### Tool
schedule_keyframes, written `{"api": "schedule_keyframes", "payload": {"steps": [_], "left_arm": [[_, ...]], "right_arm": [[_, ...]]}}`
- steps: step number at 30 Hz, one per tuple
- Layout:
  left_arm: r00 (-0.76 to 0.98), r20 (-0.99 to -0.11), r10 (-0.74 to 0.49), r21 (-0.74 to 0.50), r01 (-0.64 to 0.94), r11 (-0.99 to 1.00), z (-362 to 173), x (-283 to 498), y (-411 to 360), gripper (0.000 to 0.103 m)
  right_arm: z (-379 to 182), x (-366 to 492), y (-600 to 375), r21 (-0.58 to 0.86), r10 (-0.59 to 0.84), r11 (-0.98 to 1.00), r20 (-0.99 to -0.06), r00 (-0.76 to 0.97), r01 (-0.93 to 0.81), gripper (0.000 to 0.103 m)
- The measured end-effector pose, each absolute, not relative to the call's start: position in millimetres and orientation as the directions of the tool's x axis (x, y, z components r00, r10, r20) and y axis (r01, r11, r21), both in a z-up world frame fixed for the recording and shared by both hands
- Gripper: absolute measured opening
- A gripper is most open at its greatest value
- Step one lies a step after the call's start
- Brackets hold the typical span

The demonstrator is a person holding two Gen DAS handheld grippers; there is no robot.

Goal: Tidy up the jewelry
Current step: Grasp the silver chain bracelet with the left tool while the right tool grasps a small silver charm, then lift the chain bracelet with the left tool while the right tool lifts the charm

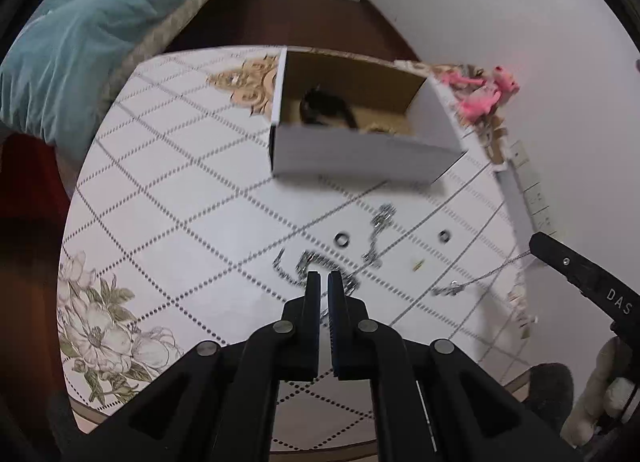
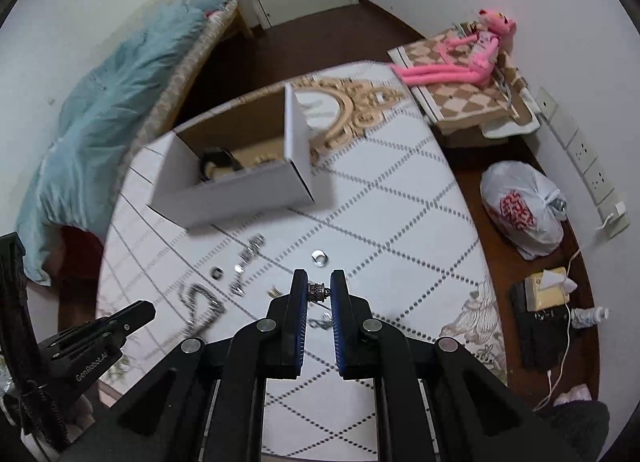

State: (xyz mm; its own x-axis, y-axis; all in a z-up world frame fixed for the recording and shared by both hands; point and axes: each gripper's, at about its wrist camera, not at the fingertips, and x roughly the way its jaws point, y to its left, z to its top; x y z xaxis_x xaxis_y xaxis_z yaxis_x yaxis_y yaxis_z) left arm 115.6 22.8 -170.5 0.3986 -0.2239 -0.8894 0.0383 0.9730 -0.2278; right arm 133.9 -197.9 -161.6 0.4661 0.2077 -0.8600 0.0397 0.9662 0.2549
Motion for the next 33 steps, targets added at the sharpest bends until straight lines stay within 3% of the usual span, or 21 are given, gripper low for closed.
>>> {"api": "schedule_keyframes", "payload": {"steps": [3, 5, 6, 7, 16, 18, 19, 21, 26, 33], "left_arm": [[0.396, -0.884, -0.247, -0.255, 0.032, 0.966, -173, 124, 20, 0.01], [0.366, -0.901, -0.232, -0.236, 0.036, 0.971, -186, 133, 12, 0.033], [0.349, -0.909, -0.226, -0.227, 0.039, 0.973, -194, 136, 6, 0.058], [0.337, -0.914, -0.227, -0.225, 0.045, 0.973, -201, 137, 1, 0.063], [0.288, -0.952, -0.101, -0.064, 0.134, 0.989, -244, 139, -43, 0.059], [0.326, -0.944, -0.057, -0.002, 0.168, 0.986, -243, 137, -50, 0.042], [0.336, -0.939, -0.068, -0.007, 0.18, 0.984, -242, 138, -52, 0.021], [0.336, -0.94, -0.062, 0.001, 0.183, 0.983, -241, 140, -54, 0.009], [0.36, -0.928, -0.101, -0.042, 0.168, 0.985, -229, 142, -48, 0.008], [0.425, -0.871, -0.247, -0.196, 0.16, 0.967, -166, 132, -23, 0.007]], "right_arm": [[-150, 136, -196, 0.252, 0.209, 0.967, -0.848, 0.487, 0.025, 0.012], [-149, 137, -195, 0.237, 0.195, 0.971, -0.849, 0.491, 0.024, 0.012], [-152, 138, -196, 0.234, 0.19, 0.972, -0.852, 0.488, 0.029, 0.012], [-156, 139, -197, 0.228, 0.184, 0.973, -0.857, 0.481, 0.035, 0.012], [-192, 138, -216, 0.197, 0.134, 0.974, -0.895, 0.426, 0.108, 0.012], [-195, 138, -220, 0.19, 0.124, 0.974, -0.898, 0.423, 0.119, 0.012], [-197, 137, -222, 0.189, 0.121, 0.974, -0.899, 0.421, 0.124, 0.012], [-198, 137, -224, 0.186, 0.117, 0.974, -0.901, 0.418, 0.128, 0.012], [-196, 136, -224, 0.196, 0.129, 0.973, -0.898, 0.42, 0.12, 0.012], [-162, 136, -213, 0.265, 0.212, 0.962, -0.867, 0.45, 0.058, 0.012]]}}
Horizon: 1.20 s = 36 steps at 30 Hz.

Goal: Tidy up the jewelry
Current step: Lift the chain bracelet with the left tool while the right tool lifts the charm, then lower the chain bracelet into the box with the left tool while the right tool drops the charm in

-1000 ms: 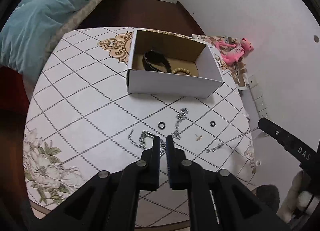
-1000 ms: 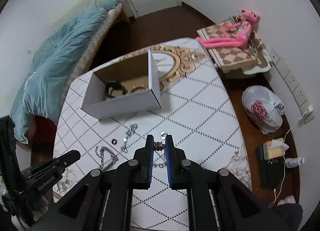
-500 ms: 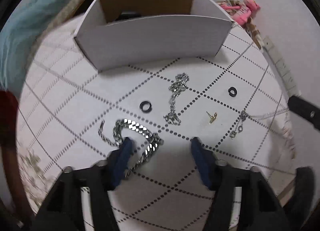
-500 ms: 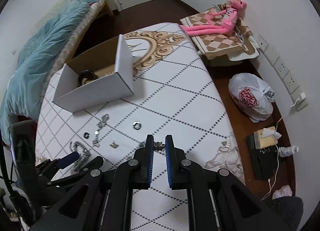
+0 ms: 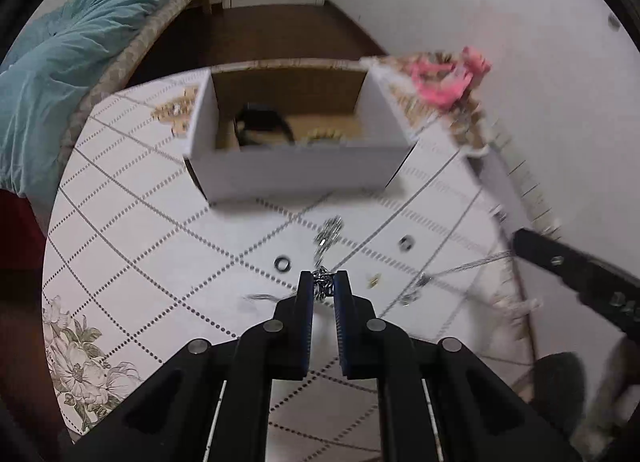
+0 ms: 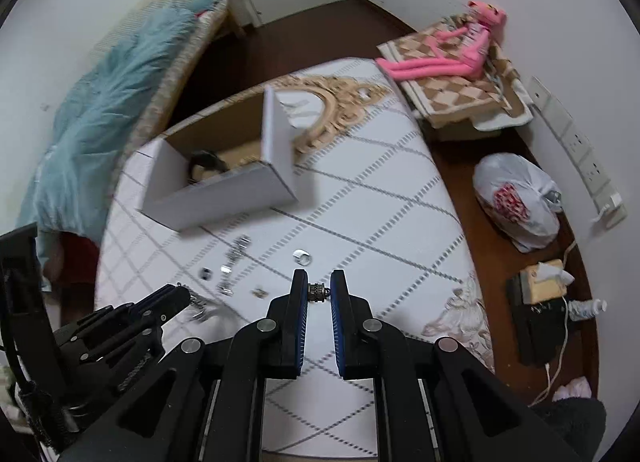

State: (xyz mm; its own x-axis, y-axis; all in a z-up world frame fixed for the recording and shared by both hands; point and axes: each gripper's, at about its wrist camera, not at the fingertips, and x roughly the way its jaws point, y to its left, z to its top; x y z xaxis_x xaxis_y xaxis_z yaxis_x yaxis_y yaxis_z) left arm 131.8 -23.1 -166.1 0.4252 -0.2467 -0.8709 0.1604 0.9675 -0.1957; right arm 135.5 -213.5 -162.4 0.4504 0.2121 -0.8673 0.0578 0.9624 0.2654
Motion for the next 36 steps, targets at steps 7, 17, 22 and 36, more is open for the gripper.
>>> {"api": "schedule_keyframes", "payload": {"steps": [7, 17, 22, 36], "left_arm": [[0.482, -0.803, -0.351, -0.306, 0.173, 0.936, -104, 153, -6, 0.007], [0.526, -0.769, -0.363, -0.299, 0.205, 0.932, -63, 223, 8, 0.007], [0.479, -0.805, -0.352, -0.288, 0.203, 0.936, -80, 257, 10, 0.007], [0.37, -0.907, -0.201, -0.186, 0.078, 0.98, -126, 307, 21, 0.013]], "right_arm": [[-105, 156, -206, 0.35, 0.318, 0.936, -0.808, 0.495, -0.029, 0.012], [-45, 237, -178, 0.33, 0.345, 0.935, -0.766, 0.542, -0.128, 0.012], [-60, 284, -159, 0.294, 0.323, 0.946, -0.811, 0.487, -0.138, 0.012], [-137, 355, -138, 0.2, 0.233, 0.971, -0.92, 0.314, -0.134, 0.012]]}}
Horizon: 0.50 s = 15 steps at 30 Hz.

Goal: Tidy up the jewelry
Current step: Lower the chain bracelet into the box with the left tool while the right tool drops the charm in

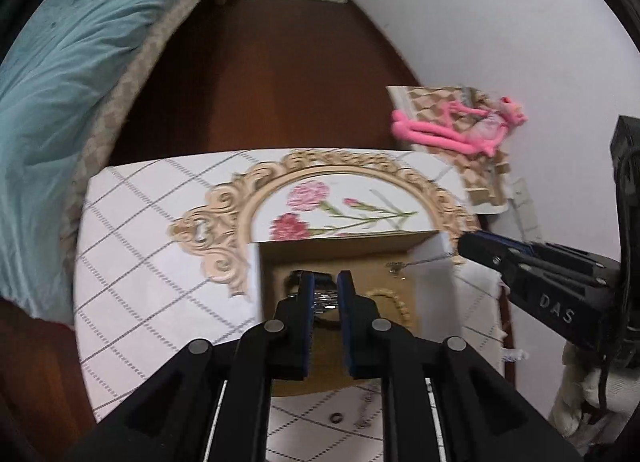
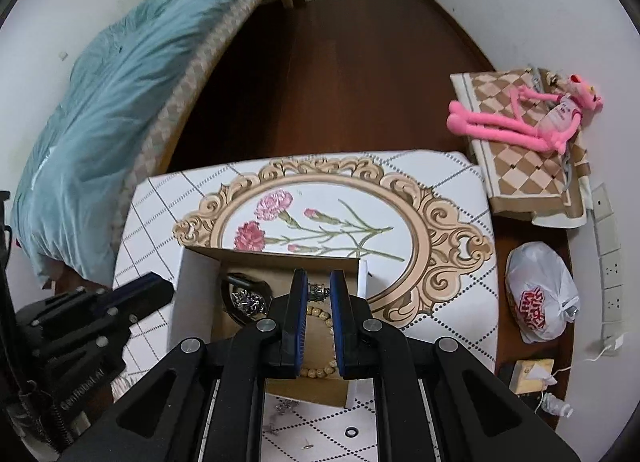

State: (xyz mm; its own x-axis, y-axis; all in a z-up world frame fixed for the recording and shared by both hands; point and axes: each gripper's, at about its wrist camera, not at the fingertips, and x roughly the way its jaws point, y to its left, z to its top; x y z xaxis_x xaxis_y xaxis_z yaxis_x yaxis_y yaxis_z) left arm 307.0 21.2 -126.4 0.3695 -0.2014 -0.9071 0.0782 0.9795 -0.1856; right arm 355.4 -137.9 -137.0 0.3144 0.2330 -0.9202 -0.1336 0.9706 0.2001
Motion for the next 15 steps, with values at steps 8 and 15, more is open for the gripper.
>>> {"api": "schedule_keyframes", "payload": {"steps": [8, 15], "left_arm": [[0.427, -0.903, -0.047, -0.059, -0.015, 0.998, -129, 302, 40, 0.084], [0.447, -0.894, 0.022, -0.01, -0.071, 0.997, -139, 289, 49, 0.103]], "right_arm": [[-160, 361, -135, 0.183, 0.21, 0.975, -0.946, 0.248, -0.129, 0.081], [-166, 341, -139, 0.1, 0.125, 0.989, -0.957, 0.262, -0.108, 0.094]]}}
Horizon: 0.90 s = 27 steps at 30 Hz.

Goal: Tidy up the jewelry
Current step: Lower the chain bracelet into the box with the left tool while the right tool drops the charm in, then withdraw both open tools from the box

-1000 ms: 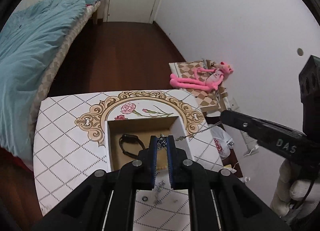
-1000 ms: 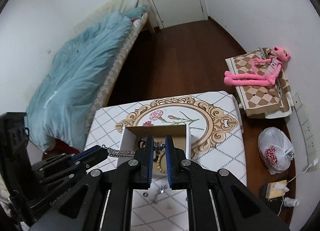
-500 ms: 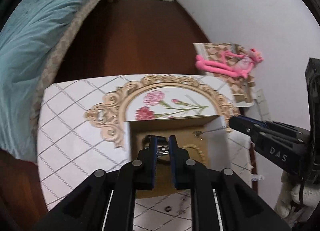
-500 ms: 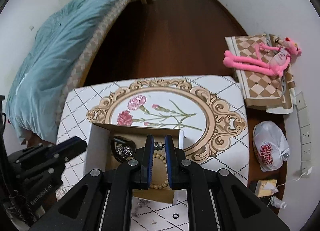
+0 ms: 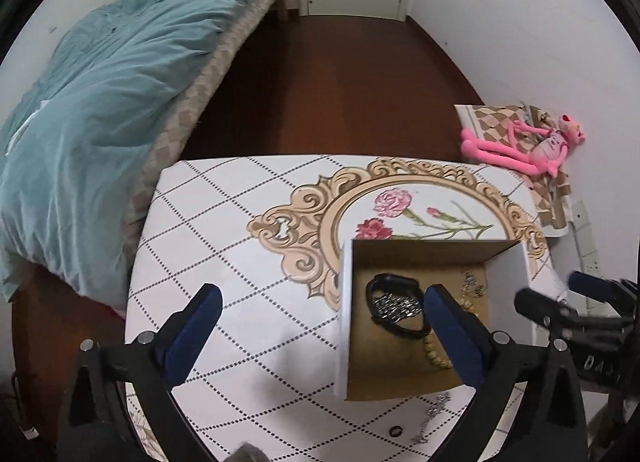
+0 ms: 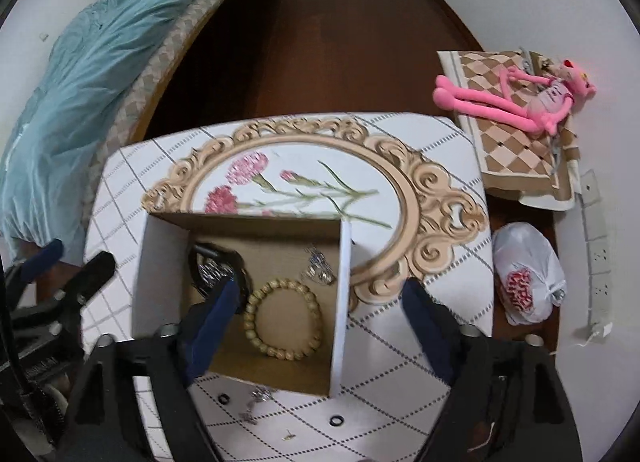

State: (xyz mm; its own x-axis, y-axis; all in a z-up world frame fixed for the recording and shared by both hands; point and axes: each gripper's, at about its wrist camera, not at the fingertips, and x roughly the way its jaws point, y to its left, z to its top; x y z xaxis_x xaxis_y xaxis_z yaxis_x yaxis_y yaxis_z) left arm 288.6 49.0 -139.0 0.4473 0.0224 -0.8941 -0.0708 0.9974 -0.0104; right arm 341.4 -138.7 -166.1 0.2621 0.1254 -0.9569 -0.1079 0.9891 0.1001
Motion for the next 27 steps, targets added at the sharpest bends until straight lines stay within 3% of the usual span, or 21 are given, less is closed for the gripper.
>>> {"api": "schedule_keyframes", "payload": {"steps": [12, 27], "left_arm": [[0.477, -0.877, 0.056, 0.027, -0.067, 0.997, -142, 253, 39, 0.103], [0.608, -0.791, 0.066, 0.011, -0.093, 0.996, -81, 178, 36, 0.103]], "right_arm": [[-184, 292, -140, 0.003, 0.024, 0.997, -0.958, 0.287, -0.075, 0.1], [-102, 215, -154, -0.059, -0.048, 0.998, -0.852, 0.521, -0.005, 0.1]]}}
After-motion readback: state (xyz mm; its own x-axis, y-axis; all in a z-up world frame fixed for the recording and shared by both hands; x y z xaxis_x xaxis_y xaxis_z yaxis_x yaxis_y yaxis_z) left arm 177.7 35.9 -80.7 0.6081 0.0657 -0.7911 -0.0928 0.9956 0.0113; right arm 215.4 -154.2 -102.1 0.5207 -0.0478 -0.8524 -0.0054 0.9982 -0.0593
